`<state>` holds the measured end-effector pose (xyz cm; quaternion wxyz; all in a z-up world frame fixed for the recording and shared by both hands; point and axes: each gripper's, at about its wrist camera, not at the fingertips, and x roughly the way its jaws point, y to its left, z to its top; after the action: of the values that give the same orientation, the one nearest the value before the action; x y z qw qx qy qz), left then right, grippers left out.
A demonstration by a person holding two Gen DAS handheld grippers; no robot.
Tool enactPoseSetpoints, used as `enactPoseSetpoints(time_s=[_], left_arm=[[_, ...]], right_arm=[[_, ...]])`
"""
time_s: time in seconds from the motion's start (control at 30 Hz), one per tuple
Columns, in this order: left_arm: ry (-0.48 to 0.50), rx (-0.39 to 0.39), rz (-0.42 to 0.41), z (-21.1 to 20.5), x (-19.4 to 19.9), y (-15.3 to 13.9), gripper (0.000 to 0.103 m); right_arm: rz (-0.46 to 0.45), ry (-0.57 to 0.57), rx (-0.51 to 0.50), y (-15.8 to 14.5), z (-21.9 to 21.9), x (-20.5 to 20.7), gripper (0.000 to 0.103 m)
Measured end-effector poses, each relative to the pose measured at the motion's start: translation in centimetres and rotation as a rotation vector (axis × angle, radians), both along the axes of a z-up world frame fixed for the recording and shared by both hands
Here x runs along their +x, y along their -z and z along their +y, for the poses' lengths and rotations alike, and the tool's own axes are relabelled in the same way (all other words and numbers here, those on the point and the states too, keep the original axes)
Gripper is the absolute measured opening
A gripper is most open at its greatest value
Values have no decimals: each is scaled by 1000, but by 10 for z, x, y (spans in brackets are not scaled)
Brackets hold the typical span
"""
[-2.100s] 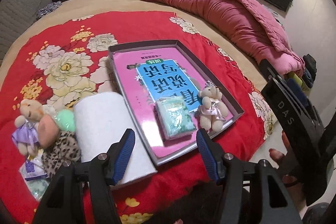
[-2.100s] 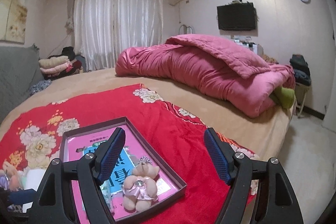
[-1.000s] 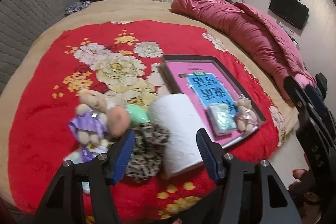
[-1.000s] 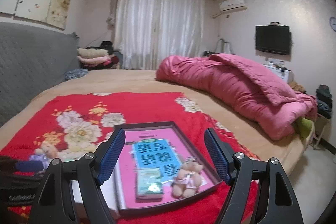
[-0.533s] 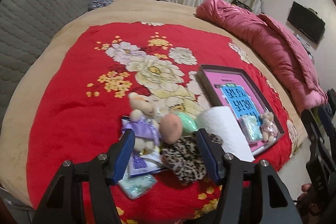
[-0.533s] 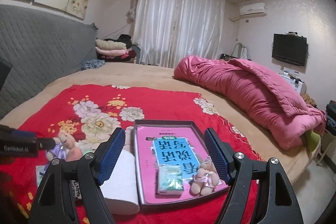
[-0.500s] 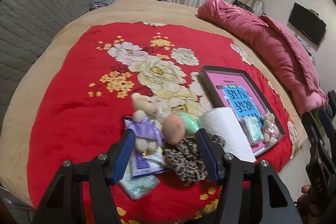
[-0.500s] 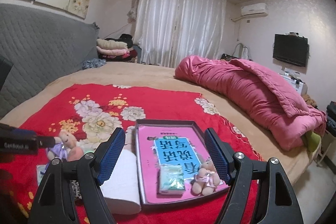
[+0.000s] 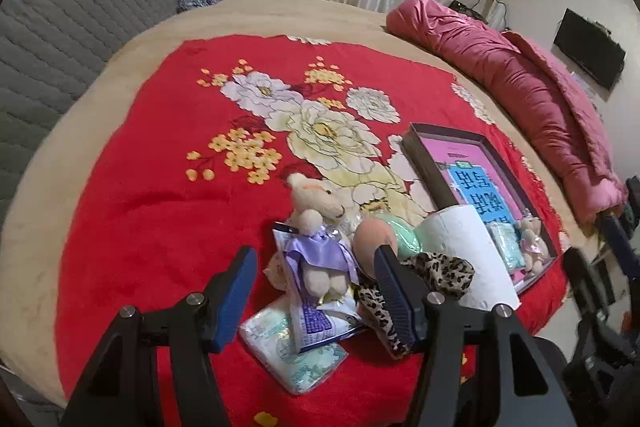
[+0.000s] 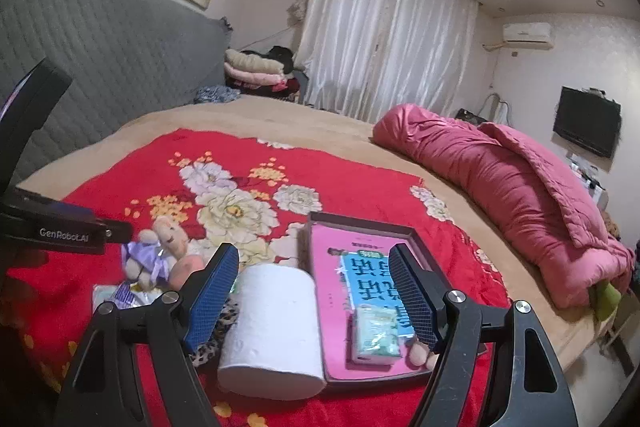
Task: Organize soft objects
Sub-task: 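Grasp the purple-dressed teddy bear with the left tool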
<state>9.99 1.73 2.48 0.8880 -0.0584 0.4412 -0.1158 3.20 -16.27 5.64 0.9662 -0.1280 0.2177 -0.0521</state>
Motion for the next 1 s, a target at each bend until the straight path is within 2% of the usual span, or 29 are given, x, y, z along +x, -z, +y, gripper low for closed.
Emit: enactPoseSetpoints(time_s=[0.33,0.53,0.9,1.0], left_arm=[[-26,-32,16,2,12,16,60],[-56,-115,25,10,20,25,60],[-67,-102,9,4,41,36,60],[-65,-127,32,5,50,42,59]], right_arm=[[43,-63,-34,18,17,6,79],[71,-109,-24,24,23,8,79],[110,-129,11,35,20,17,79],[121,-126,17,38,19,19,79]])
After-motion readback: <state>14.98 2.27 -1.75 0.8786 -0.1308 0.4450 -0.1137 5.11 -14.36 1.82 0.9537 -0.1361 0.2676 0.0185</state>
